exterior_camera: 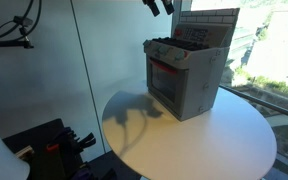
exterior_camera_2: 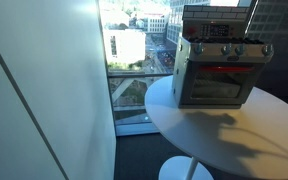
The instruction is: Turn the knob on the far right to the right.
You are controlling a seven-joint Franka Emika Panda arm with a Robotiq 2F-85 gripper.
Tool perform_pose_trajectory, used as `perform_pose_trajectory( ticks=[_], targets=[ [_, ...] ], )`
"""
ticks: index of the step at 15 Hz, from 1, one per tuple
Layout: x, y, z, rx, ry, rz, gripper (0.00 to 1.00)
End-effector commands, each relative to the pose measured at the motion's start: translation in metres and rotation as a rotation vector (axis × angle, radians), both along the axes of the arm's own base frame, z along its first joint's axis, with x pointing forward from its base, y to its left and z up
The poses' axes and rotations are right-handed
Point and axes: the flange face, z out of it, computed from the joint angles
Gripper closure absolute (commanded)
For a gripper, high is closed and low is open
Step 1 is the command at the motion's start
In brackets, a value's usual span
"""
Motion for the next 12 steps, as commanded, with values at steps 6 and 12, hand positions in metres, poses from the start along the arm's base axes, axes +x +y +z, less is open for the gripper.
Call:
perform_pose_trajectory(
  ticks=[6, 12],
  targets=[
    [0.032, -0.017, -0.041, 0.038, -0.017, -0.06, 0.0],
    [0.039, -0.015, -0.064, 0.041, 0.006, -0.047, 0.0]
  ],
)
